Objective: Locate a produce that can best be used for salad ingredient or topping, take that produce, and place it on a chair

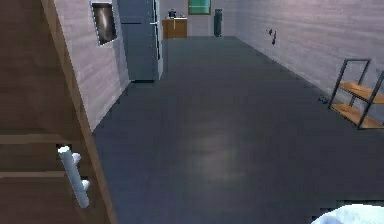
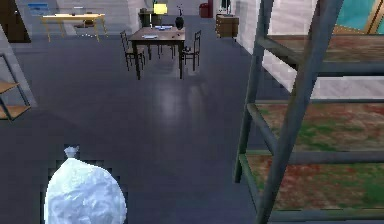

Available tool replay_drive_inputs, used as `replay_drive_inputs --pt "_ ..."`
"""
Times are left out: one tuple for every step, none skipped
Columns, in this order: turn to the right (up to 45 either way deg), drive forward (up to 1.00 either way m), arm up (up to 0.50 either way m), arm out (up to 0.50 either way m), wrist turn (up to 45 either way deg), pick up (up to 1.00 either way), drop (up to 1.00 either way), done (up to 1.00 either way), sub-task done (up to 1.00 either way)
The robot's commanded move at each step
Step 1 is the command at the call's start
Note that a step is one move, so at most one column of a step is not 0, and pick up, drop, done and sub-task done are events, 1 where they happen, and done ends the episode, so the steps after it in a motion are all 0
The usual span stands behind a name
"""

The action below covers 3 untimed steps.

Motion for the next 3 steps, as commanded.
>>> replay_drive_inputs --pt "0.0 0.25 0.0 0.0 0.0 0.0 0.0 0.0 0.0" --pt "9.0 0.0 0.0 0.0 0.0 0.0 0.0 0.0 0.0" --pt "0.0 0.75 0.0 0.0 0.0 0.0 0.0 0.0 0.0"
